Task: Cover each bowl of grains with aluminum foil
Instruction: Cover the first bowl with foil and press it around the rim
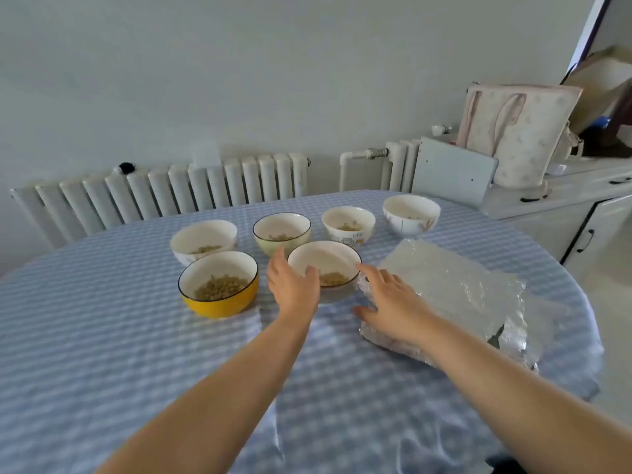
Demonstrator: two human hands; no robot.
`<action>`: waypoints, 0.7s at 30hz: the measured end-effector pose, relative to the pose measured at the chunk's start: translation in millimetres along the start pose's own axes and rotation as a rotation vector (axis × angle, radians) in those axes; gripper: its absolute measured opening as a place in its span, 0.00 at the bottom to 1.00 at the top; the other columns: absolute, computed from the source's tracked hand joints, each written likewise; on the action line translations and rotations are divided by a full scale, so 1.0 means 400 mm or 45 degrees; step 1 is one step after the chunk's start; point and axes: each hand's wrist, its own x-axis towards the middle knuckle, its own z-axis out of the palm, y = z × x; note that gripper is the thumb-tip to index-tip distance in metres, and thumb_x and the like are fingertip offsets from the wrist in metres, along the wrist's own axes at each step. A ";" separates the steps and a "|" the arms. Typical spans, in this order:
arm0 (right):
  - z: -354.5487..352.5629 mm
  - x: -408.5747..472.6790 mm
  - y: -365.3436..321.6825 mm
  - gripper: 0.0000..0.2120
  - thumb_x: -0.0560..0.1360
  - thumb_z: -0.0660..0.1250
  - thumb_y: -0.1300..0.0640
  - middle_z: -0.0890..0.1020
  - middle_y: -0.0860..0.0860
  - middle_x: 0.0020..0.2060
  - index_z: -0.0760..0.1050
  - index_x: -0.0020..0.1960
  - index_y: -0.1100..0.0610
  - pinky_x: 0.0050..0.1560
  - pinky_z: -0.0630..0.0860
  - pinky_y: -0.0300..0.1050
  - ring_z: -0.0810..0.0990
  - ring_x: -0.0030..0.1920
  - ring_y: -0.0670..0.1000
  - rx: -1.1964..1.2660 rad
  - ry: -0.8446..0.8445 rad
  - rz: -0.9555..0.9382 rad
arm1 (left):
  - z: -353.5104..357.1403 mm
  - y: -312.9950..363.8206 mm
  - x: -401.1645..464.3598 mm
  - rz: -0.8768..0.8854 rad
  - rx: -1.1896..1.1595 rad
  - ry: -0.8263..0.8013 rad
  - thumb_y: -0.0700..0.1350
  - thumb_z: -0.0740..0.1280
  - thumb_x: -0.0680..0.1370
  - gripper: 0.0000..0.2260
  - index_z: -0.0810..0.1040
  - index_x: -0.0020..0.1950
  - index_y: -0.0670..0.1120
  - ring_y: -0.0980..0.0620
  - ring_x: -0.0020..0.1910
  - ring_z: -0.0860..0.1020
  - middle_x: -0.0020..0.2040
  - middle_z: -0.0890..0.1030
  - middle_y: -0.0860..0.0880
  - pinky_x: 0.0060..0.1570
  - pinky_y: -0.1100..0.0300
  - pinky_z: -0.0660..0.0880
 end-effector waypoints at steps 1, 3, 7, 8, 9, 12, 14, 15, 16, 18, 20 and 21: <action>0.010 -0.013 -0.002 0.36 0.76 0.64 0.45 0.67 0.53 0.70 0.49 0.77 0.49 0.65 0.66 0.52 0.66 0.69 0.57 -0.018 0.051 0.037 | 0.002 -0.015 -0.001 -0.105 -0.097 -0.007 0.44 0.65 0.78 0.32 0.53 0.79 0.48 0.43 0.76 0.56 0.78 0.56 0.45 0.73 0.45 0.57; 0.030 -0.034 0.007 0.37 0.75 0.63 0.45 0.66 0.54 0.71 0.48 0.77 0.51 0.66 0.64 0.52 0.64 0.70 0.57 -0.099 0.151 0.143 | 0.001 -0.036 -0.004 -0.295 -0.308 -0.075 0.51 0.67 0.76 0.36 0.51 0.79 0.50 0.42 0.73 0.63 0.78 0.57 0.46 0.69 0.45 0.65; 0.057 -0.062 0.046 0.40 0.77 0.59 0.41 0.50 0.57 0.78 0.41 0.78 0.54 0.75 0.51 0.58 0.48 0.77 0.62 -0.268 0.049 0.410 | -0.017 -0.044 0.004 -0.448 -0.594 -0.237 0.51 0.66 0.76 0.32 0.55 0.77 0.55 0.44 0.48 0.82 0.65 0.72 0.48 0.42 0.49 0.82; 0.059 -0.063 0.058 0.41 0.78 0.59 0.41 0.46 0.58 0.78 0.39 0.78 0.54 0.75 0.48 0.60 0.45 0.77 0.63 -0.280 0.030 0.456 | -0.023 -0.043 0.009 -0.446 -0.588 -0.238 0.49 0.65 0.77 0.31 0.56 0.77 0.55 0.43 0.45 0.83 0.62 0.73 0.48 0.38 0.50 0.82; 0.062 -0.066 0.066 0.40 0.78 0.58 0.40 0.44 0.58 0.78 0.38 0.78 0.54 0.75 0.47 0.61 0.44 0.77 0.64 -0.281 0.015 0.491 | -0.028 -0.047 0.015 -0.449 -0.593 -0.258 0.48 0.65 0.78 0.30 0.56 0.77 0.55 0.42 0.45 0.83 0.62 0.73 0.48 0.38 0.49 0.82; 0.072 -0.075 0.079 0.39 0.79 0.56 0.40 0.45 0.59 0.78 0.38 0.78 0.55 0.75 0.47 0.61 0.46 0.77 0.64 -0.304 0.029 0.521 | -0.040 -0.058 0.014 -0.473 -0.653 -0.347 0.47 0.66 0.78 0.25 0.64 0.74 0.54 0.40 0.40 0.84 0.60 0.75 0.48 0.43 0.43 0.82; 0.073 -0.082 0.084 0.38 0.79 0.55 0.40 0.47 0.58 0.78 0.39 0.78 0.55 0.75 0.50 0.60 0.49 0.77 0.63 -0.348 0.053 0.524 | -0.043 -0.070 0.017 -0.465 -0.691 -0.345 0.45 0.66 0.77 0.23 0.67 0.72 0.53 0.40 0.36 0.83 0.61 0.76 0.46 0.43 0.43 0.82; 0.074 -0.085 0.086 0.37 0.79 0.54 0.41 0.49 0.58 0.78 0.40 0.78 0.55 0.75 0.51 0.59 0.51 0.77 0.62 -0.365 0.066 0.516 | -0.046 -0.075 0.019 -0.453 -0.694 -0.336 0.45 0.66 0.76 0.23 0.68 0.71 0.53 0.39 0.36 0.83 0.62 0.76 0.45 0.41 0.44 0.82; 0.077 -0.088 0.088 0.36 0.80 0.53 0.41 0.51 0.59 0.78 0.41 0.78 0.56 0.74 0.53 0.58 0.53 0.77 0.62 -0.379 0.085 0.503 | -0.050 -0.078 0.020 -0.445 -0.688 -0.329 0.44 0.66 0.76 0.23 0.69 0.70 0.52 0.38 0.36 0.83 0.62 0.75 0.45 0.40 0.45 0.82; 0.081 -0.093 0.086 0.31 0.81 0.52 0.45 0.59 0.59 0.76 0.48 0.78 0.58 0.72 0.58 0.55 0.59 0.75 0.61 -0.442 0.142 0.453 | -0.058 -0.083 0.023 -0.414 -0.653 -0.359 0.44 0.66 0.76 0.21 0.71 0.69 0.51 0.37 0.36 0.83 0.62 0.75 0.44 0.37 0.48 0.82; 0.080 -0.097 0.085 0.25 0.81 0.54 0.50 0.69 0.58 0.70 0.58 0.75 0.60 0.66 0.66 0.53 0.68 0.69 0.60 -0.472 0.250 0.405 | -0.072 -0.077 0.022 -0.387 -0.593 -0.413 0.44 0.66 0.76 0.19 0.73 0.67 0.50 0.38 0.35 0.83 0.61 0.75 0.46 0.37 0.50 0.81; 0.076 -0.100 0.084 0.22 0.81 0.56 0.53 0.73 0.57 0.67 0.63 0.72 0.61 0.63 0.68 0.52 0.72 0.66 0.59 -0.468 0.293 0.397 | -0.080 -0.074 0.022 -0.368 -0.560 -0.450 0.44 0.66 0.77 0.18 0.74 0.66 0.50 0.39 0.34 0.83 0.59 0.75 0.46 0.37 0.50 0.81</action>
